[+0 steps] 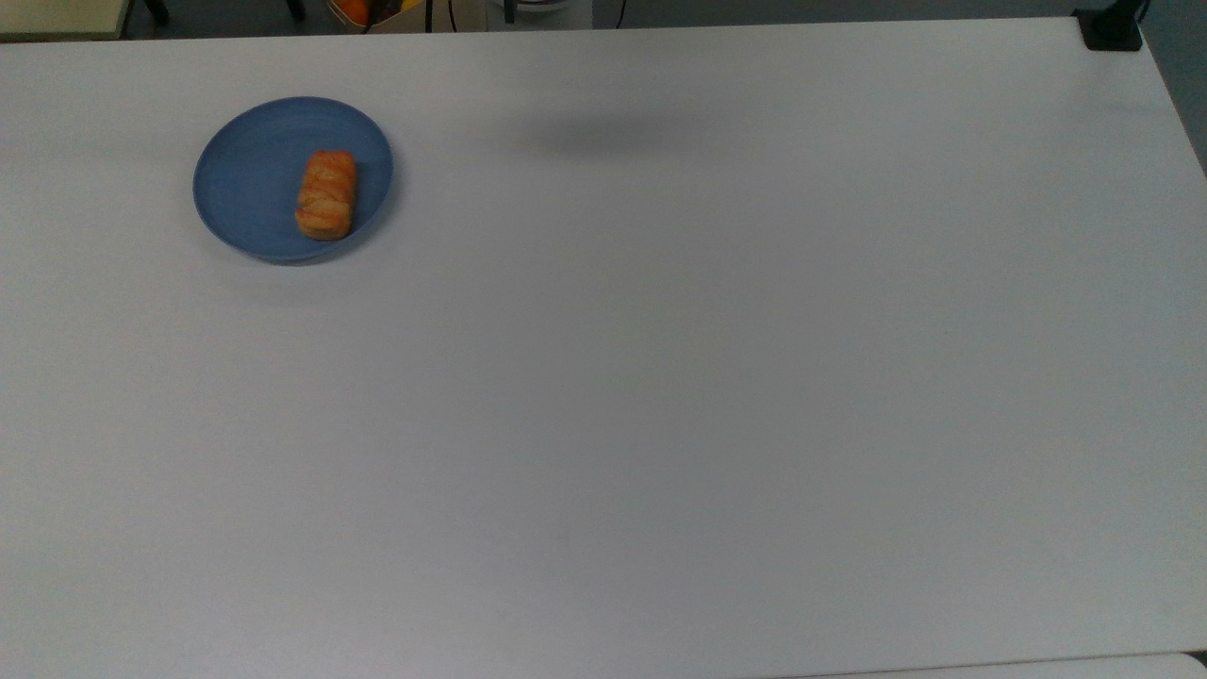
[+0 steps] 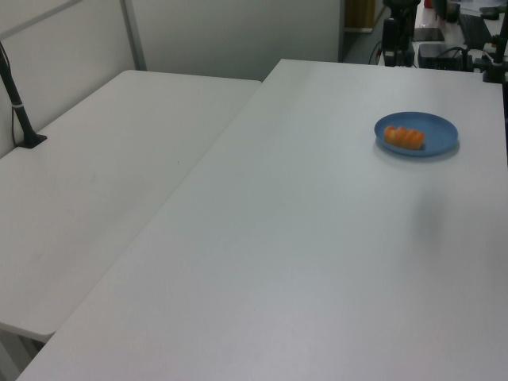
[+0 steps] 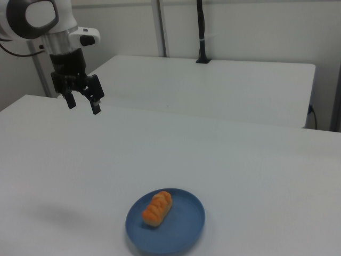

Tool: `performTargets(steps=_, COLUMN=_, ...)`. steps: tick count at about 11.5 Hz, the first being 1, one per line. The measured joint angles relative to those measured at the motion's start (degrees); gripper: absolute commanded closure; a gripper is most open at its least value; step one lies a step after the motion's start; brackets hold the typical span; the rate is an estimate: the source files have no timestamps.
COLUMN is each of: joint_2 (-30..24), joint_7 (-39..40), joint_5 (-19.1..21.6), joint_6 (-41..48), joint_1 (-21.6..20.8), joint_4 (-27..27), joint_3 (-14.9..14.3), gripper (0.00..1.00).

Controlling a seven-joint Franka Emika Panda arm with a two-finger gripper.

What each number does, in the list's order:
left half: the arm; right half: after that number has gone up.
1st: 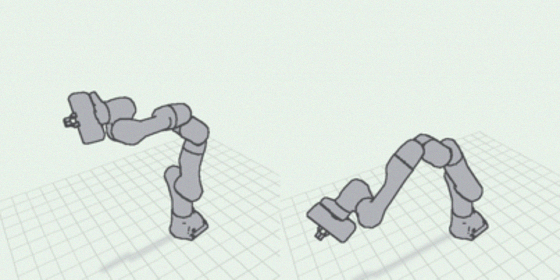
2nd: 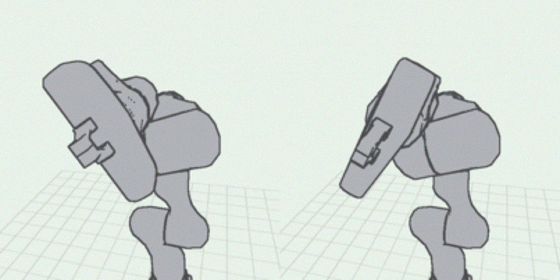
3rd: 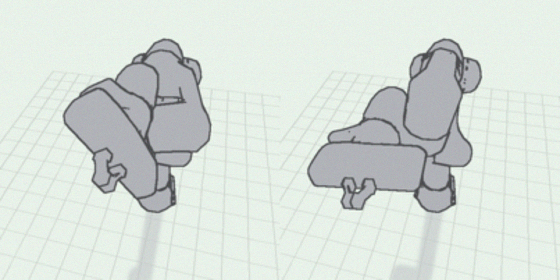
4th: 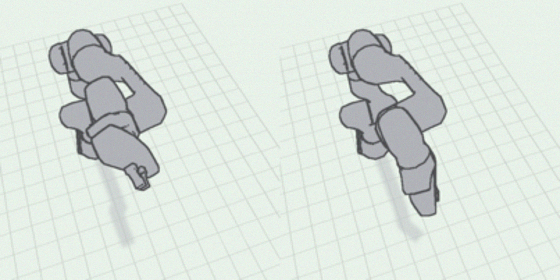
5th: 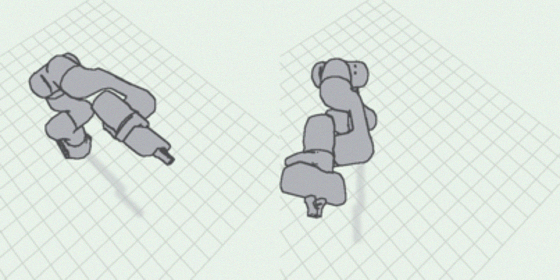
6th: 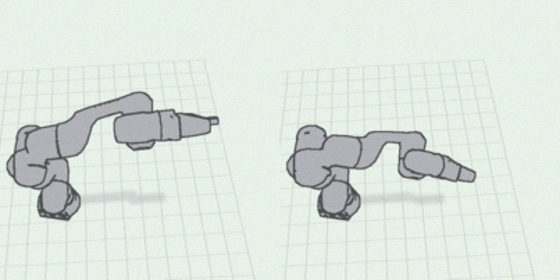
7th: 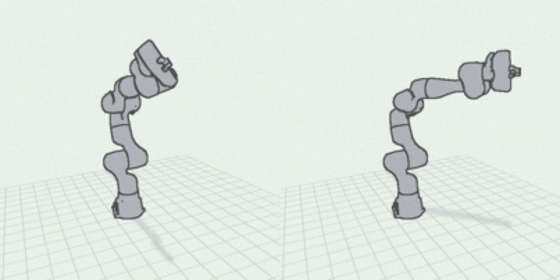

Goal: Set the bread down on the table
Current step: 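Move the gripper down over the orange bread roll on the blue plate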

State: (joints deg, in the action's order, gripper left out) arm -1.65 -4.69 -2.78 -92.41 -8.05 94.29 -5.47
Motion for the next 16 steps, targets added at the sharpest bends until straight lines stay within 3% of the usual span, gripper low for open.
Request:
performTargets(steps=10, joint_2=0.0, joint_7=0.9, joint_5=0.0, joint_6=0.0, joint_1=0.0, joint_4=0.0, joint_3=-0.7, gripper=0.0)
performTargets(steps=12, joint_2=0.0, joint_7=3.8, joint_5=-0.1, joint_6=0.0, joint_1=1.5, joint_4=0.0, joint_3=-1.0, gripper=0.0)
performTargets(steps=16, joint_2=0.6, joint_7=9.3, joint_5=-0.1, joint_6=-2.4, joint_1=8.3, joint_4=0.0, joint_3=-1.7, gripper=0.0)
